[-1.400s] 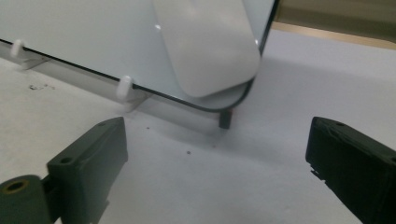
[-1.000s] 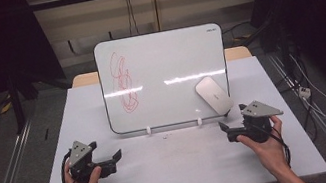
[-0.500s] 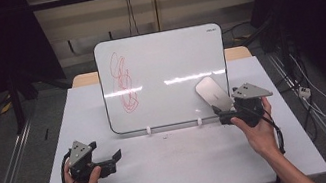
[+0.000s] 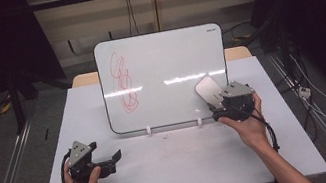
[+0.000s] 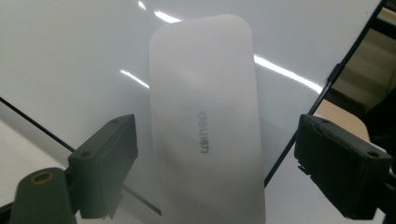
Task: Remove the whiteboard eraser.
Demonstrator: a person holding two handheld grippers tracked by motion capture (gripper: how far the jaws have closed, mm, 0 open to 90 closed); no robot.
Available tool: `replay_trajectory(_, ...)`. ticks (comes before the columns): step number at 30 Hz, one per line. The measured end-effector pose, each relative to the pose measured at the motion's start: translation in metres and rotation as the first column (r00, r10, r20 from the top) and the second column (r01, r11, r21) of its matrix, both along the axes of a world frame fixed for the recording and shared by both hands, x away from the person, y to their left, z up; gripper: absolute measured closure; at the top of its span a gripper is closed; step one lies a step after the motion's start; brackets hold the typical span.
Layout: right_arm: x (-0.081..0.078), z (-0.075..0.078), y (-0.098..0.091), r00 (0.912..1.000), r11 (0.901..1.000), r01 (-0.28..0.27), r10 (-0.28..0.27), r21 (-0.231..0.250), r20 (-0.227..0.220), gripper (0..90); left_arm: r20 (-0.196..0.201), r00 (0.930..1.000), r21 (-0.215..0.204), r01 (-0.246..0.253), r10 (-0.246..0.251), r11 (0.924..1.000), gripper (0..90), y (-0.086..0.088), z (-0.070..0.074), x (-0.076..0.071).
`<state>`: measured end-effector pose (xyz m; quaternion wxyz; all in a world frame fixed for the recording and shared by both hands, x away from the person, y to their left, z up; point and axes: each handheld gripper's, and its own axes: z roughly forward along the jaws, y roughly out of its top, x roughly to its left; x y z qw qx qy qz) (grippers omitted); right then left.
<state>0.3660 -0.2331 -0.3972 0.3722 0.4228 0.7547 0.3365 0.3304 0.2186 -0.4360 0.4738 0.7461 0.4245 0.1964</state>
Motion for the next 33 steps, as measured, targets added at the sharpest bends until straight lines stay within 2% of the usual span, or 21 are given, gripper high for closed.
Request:
replay_trajectory(1, 0.001, -0.003, 0.004, 1.0000, 0.9995, -0.004, 0.004, -0.032, 0.006, 16.1, -0.002, 1.0000, 0.001, 0.001, -0.001, 1.0000, 5.0, 0.000, 0.000, 0.000)
replay_trajectory(4, 0.003, -0.005, 0.005, 0.9999, 0.9993, -0.001, 0.001, -0.038, 0.013, 18.5, -0.005, 1.0000, 0.005, 0.000, 0.000, 1.0000, 5.0, -0.001, 0.000, 0.001)
replay_trajectory(9, 0.007, -0.010, 0.005, 1.0000, 0.9991, -0.003, 0.003, -0.043, -0.003, 23.0, -0.008, 1.0000, 0.004, 0.005, -0.005, 1.0000, 5.0, -0.001, -0.001, 0.001)
replay_trajectory(15, 0.012, -0.016, 0.012, 1.0000, 0.9962, 0.009, -0.009, -0.087, -0.003, 27.6, -0.009, 1.0000, 0.009, 0.003, -0.003, 1.0000, 5.0, 0.000, -0.001, 0.000)
replay_trajectory(18, 0.013, -0.017, 0.013, 0.9999, 0.9956, 0.015, -0.015, -0.092, -0.002, 28.2, -0.009, 1.0000, 0.012, 0.002, -0.002, 0.9999, 5.1, 0.000, -0.001, 0.000)
replay_trajectory(19, 0.014, -0.017, 0.013, 0.9998, 0.9952, 0.021, -0.021, -0.095, 0.003, 30.0, -0.001, 0.9999, 0.019, -0.015, 0.015, 0.9997, 5.1, 0.001, 0.000, 0.000)
replay_trajectory(27, 0.014, -0.016, 0.015, 0.9996, 0.9933, 0.026, -0.026, -0.113, -0.005, 31.0, -0.005, 0.9997, 0.014, -0.026, 0.026, 0.9996, 5.1, 0.002, -0.001, 0.000)
replay_trajectory(29, 0.014, -0.016, 0.015, 0.9996, 0.9935, 0.027, -0.028, -0.110, -0.006, 31.1, -0.006, 0.9997, 0.013, -0.025, 0.025, 0.9996, 5.1, 0.002, -0.001, 0.000)
replay_trajectory(30, 0.015, -0.016, 0.014, 0.9995, 0.9956, 0.027, -0.029, -0.089, -0.016, 31.2, -0.006, 0.9997, 0.012, -0.024, 0.024, 0.9997, 5.1, 0.002, -0.001, 0.000)
replay_trajectory(33, 0.015, -0.015, 0.013, 0.9995, 0.9960, 0.020, -0.023, -0.087, -0.024, 31.2, -0.009, 0.9997, 0.013, -0.023, 0.023, 0.9997, 5.1, 0.002, -0.001, 0.000)
